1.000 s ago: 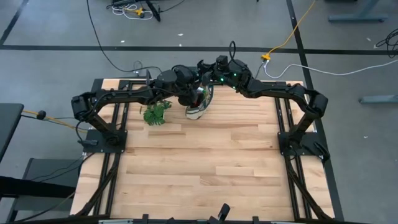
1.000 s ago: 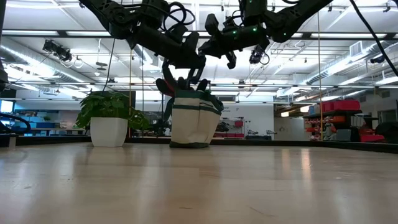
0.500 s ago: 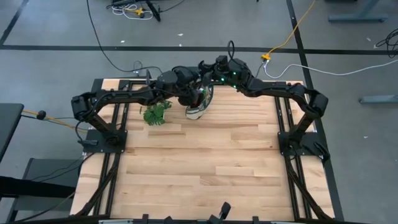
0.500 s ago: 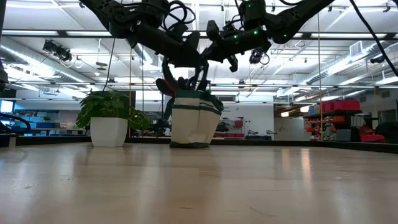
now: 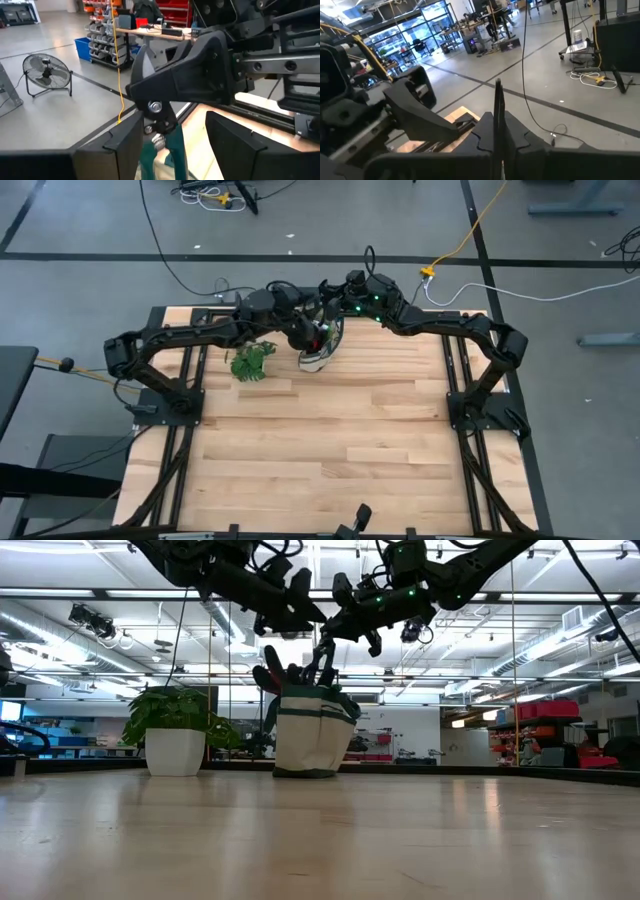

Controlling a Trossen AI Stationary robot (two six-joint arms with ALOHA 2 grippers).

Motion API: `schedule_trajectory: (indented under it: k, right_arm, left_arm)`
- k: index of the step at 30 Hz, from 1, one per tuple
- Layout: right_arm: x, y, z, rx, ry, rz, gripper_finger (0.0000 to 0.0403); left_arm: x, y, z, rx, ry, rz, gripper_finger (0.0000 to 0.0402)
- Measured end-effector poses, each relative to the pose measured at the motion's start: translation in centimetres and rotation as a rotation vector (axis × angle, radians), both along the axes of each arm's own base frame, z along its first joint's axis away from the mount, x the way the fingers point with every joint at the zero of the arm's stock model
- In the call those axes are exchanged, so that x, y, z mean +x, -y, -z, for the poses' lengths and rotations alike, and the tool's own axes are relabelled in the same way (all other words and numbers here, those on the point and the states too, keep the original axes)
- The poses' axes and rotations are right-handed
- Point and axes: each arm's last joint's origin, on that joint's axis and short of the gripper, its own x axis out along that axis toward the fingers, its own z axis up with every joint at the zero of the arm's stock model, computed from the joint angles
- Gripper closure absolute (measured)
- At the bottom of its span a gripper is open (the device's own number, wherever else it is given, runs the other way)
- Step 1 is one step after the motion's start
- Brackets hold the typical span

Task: Pick & Place Garden tools in Gardening bag
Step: Put the green shear scissors into the white gardening bag

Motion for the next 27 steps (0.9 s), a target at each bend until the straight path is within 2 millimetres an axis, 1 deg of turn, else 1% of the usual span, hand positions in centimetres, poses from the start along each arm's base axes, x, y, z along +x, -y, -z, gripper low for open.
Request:
schedule_trajectory:
  k: [5, 11, 14, 18, 27]
  right_arm:
    - [-0.4, 0.6, -0.2, -0.008, 0.004, 0.017, 0.0401]
    - [-1.0, 1.5, -0.1, -0.002, 0.001, 0.043, 0.0401]
    - [-1.1, 1.6, -0.3, -0.007, 0.022, 0.013, 0.0401]
    - [-1.1, 1.8, -0.6, -0.02, 0.042, 0.013, 0.0401]
    - [-1.3, 2.0, 0.0, -0.028, -0.03, 0.048, 0.0401]
  left_arm:
    - [-0.6, 0.3, -0.8, 0.006, 0.011, 0.001, 0.0189]
    - [-0.6, 0.4, -0.5, -0.008, -0.019, 0.003, 0.0193]
    - [-0.6, 0.3, -0.3, -0.012, -0.031, 0.003, 0.0193]
    - [-0.6, 0.3, -0.3, -0.015, -0.038, 0.002, 0.0193]
    - [-0.6, 0.3, -0.3, -0.015, -0.037, 0.002, 0.0193]
